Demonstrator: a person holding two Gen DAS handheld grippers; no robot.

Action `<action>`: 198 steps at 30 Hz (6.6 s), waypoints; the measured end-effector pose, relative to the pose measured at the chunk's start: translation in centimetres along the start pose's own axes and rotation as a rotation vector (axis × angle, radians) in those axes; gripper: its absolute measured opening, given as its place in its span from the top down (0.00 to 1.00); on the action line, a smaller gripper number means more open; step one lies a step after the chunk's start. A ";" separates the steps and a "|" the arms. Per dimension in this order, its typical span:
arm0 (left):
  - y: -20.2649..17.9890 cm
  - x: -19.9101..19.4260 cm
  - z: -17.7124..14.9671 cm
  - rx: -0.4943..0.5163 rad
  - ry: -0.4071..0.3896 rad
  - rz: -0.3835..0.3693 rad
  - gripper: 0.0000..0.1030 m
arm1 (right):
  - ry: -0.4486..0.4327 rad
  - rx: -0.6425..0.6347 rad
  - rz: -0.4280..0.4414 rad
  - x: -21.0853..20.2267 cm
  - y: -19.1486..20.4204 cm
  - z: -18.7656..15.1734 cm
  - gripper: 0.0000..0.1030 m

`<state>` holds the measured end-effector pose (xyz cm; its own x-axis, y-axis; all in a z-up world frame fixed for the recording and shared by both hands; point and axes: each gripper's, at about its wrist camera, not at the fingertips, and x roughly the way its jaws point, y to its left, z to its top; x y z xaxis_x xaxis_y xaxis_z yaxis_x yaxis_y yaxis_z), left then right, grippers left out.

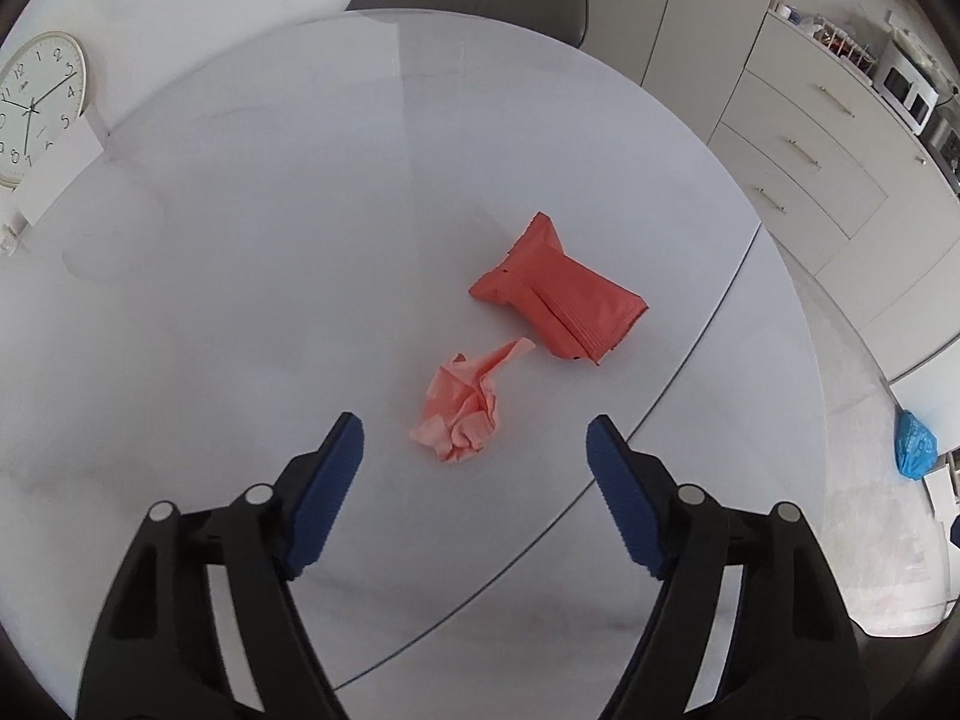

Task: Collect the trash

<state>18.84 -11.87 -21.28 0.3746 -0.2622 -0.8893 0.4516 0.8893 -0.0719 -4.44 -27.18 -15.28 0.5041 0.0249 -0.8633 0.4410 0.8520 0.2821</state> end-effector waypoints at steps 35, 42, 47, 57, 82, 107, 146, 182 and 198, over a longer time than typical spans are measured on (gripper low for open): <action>11.9 -9.9 -7.4 -0.252 0.043 0.134 0.72 | 0.264 -0.567 -0.061 20.4 16.4 12.1 0.13; 14.5 -10.6 -8.1 -0.296 0.037 0.131 0.72 | 0.308 -0.561 -0.095 22.1 16.5 12.3 0.45; 14.1 -10.5 -7.9 -0.282 0.028 0.128 0.72 | 0.292 -0.551 -0.107 21.4 16.4 12.4 0.60; 10.5 -13.5 -8.0 -0.176 -0.017 0.104 0.72 | 0.177 -0.459 -0.039 12.6 13.8 9.5 0.60; -14.3 -17.0 -15.8 0.306 0.042 -0.190 0.71 | 0.109 -0.066 -0.057 -6.0 -3.5 -10.2 0.60; -19.2 -12.7 -19.7 0.321 0.152 -0.168 0.11 | 0.307 -0.056 0.072 4.4 -11.3 -15.9 0.34; 3.8 -44.2 -0.1 -0.270 -0.603 0.378 0.08 | -0.465 -0.488 0.132 -22.1 22.9 6.8 0.02; 2.6 -43.2 0.1 -0.235 -0.571 0.315 0.08 | -0.460 -0.445 0.100 -21.7 22.8 6.9 0.02; 2.7 -43.2 -0.2 -0.233 -0.579 0.306 0.08 | -0.457 -0.452 0.096 -21.8 22.5 6.6 0.02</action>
<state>3.68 1.91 16.81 0.8586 -0.0868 -0.5053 0.0955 0.9954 -0.0089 -0.65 -11.99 12.66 0.8346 -0.0282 -0.5501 0.0728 0.9956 0.0594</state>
